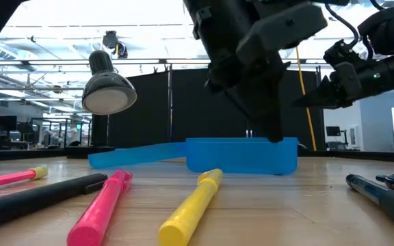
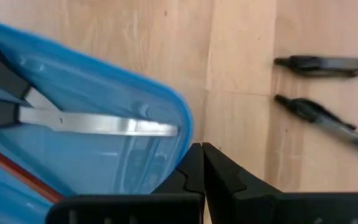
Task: Pick & place school supplies into a supply box
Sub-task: Adjust the supply box
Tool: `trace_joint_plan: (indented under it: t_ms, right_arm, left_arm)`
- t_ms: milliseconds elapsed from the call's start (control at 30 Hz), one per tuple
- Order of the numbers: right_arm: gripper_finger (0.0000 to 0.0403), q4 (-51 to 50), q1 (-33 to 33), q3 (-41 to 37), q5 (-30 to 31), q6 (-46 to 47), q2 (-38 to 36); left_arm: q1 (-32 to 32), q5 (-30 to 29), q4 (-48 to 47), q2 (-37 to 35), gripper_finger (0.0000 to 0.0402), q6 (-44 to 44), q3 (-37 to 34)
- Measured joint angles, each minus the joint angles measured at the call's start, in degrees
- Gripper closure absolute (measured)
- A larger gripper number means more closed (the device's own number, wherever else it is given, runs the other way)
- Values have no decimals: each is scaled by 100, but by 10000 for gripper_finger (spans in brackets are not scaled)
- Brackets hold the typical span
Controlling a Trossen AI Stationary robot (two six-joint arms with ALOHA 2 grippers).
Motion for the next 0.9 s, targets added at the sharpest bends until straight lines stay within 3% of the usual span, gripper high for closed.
trace_joint_plan:
  t_ms: [733, 900]
  right_arm:
    - [403, -39, 0, 0, -8, 7, 0]
    - [403, -153, -1, 0, -133, 4, 0]
  left_arm:
    - [465, 15, 360, 108, 397, 415, -16]
    - [517, 446, 320, 108, 399, 616, -15]
